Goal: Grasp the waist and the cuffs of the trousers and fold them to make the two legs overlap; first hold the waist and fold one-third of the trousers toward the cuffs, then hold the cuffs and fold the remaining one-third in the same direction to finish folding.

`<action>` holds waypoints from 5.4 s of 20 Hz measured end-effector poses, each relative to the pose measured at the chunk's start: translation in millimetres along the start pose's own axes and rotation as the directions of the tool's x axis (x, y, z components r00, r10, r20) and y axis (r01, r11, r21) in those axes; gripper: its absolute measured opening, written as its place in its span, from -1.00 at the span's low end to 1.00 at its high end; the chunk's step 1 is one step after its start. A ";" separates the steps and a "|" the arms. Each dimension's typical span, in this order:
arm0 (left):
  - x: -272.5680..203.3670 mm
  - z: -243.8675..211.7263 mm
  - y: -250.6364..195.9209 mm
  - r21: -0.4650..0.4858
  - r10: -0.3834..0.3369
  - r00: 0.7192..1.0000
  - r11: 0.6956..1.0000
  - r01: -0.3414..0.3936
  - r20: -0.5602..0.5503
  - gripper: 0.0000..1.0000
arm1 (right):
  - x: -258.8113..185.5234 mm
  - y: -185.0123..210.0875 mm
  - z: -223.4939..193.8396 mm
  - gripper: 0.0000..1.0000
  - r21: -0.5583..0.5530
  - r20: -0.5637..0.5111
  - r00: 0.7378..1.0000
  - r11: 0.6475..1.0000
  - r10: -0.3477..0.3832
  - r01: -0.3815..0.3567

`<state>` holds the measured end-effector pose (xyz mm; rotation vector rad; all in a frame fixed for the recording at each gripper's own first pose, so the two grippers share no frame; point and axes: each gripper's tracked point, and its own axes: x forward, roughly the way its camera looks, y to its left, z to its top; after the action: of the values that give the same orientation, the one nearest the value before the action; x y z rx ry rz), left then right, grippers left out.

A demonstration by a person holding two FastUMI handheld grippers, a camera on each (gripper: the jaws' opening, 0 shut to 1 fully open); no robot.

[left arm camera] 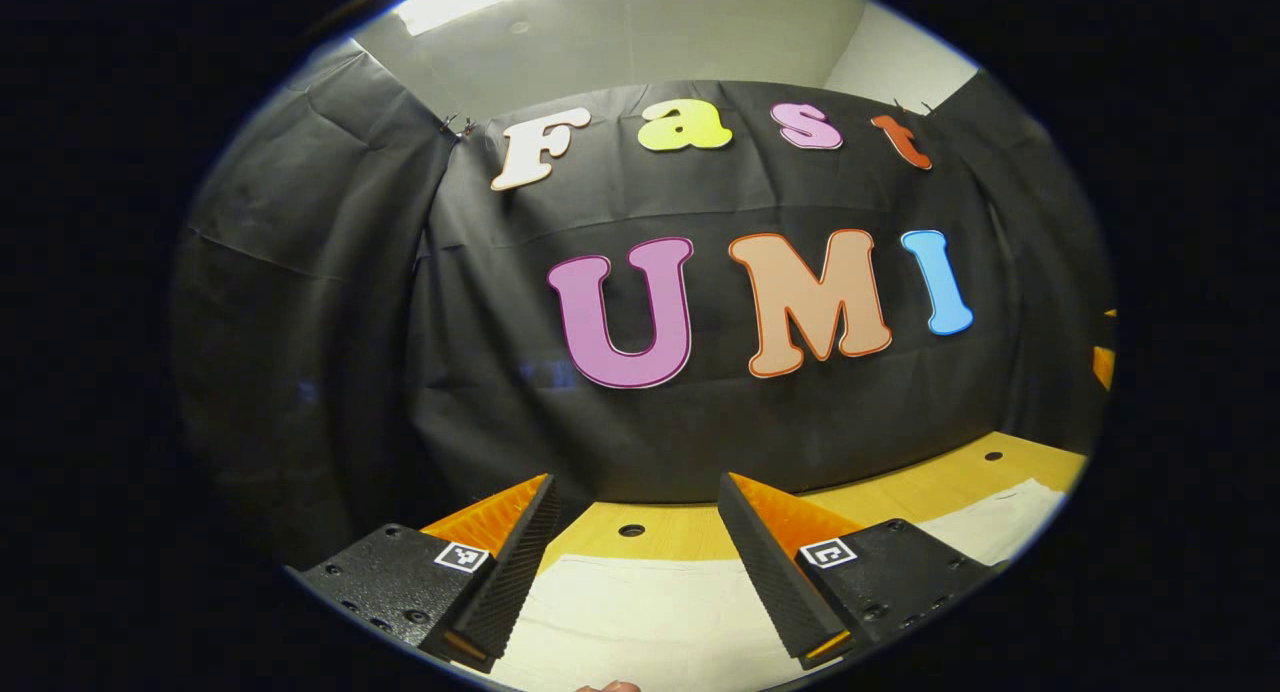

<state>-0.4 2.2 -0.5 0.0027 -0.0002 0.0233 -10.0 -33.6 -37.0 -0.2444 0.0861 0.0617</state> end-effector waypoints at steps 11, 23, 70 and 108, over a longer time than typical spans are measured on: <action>-0.8 -8.8 -2.4 0.015 0.006 1.000 1.000 -0.006 -0.023 0.93 | -45.1 -6.6 -99.2 0.94 -0.283 -0.202 0.970 0.940 0.137 -0.192; -4.2 -19.6 -9.4 0.032 -0.005 0.999 0.999 0.006 -0.051 0.92 | -103.6 24.7 -207.2 0.95 -0.473 -0.462 0.826 0.698 0.323 -0.538; -89.8 -174.6 44.2 0.484 -0.126 0.900 0.808 0.338 -0.418 0.92 | -114.1 73.7 -308.6 -0.79 -0.592 -0.653 0.703 0.389 0.282 -0.706; -150.5 -321.0 47.8 0.500 -0.158 0.515 0.122 0.857 -0.843 -0.69 | -112.8 73.5 -307.7 -0.79 -0.624 -0.615 0.742 0.411 0.267 -0.665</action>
<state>-151.9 47.3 -321.4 1.2199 0.7336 -0.8216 -151.3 -43.2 -341.5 -1.2108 0.5936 0.6665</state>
